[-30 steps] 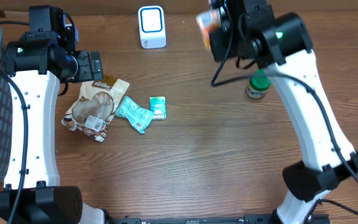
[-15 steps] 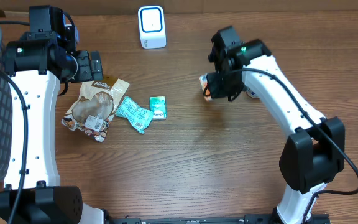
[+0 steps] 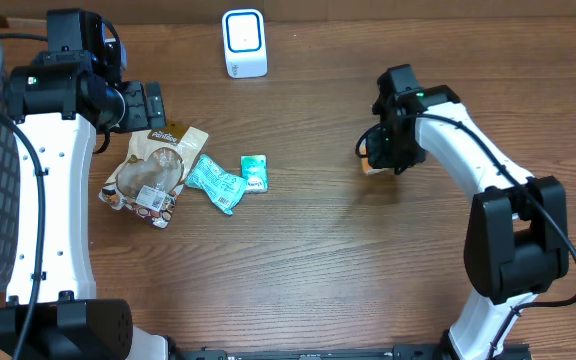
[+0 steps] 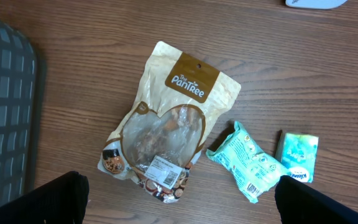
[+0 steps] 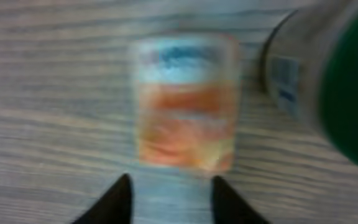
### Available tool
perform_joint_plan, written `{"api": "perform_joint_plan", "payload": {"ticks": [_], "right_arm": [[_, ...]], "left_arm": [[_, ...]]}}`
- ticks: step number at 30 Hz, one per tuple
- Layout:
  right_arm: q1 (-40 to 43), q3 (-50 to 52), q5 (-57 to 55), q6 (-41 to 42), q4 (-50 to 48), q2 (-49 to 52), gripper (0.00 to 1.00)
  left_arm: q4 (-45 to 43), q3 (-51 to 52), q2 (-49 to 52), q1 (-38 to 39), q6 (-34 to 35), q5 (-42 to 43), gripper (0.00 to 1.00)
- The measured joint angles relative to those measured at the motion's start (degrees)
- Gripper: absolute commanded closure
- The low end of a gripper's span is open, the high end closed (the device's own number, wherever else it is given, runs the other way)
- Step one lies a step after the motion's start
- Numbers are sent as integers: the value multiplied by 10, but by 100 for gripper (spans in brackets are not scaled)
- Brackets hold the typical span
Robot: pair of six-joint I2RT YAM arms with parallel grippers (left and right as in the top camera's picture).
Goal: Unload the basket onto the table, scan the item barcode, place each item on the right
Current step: 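Carry the orange box right and set it beside the jar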
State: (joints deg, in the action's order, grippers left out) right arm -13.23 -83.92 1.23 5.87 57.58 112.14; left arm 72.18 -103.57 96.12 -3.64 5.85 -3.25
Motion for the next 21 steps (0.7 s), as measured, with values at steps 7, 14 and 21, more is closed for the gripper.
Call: {"api": "perform_joint_plan", "payload": {"ticks": [7, 14, 21], "right_arm": [[-3, -8, 11, -14, 31, 0, 38], [-5, -146, 66, -13, 161, 0, 28], [-13, -209, 180, -9, 145, -4, 33]], "left_arm": [[0, 0, 0, 0, 0, 0, 1], [0, 0, 0, 0, 0, 0, 1], [0, 0, 0, 0, 0, 0, 1]]}}
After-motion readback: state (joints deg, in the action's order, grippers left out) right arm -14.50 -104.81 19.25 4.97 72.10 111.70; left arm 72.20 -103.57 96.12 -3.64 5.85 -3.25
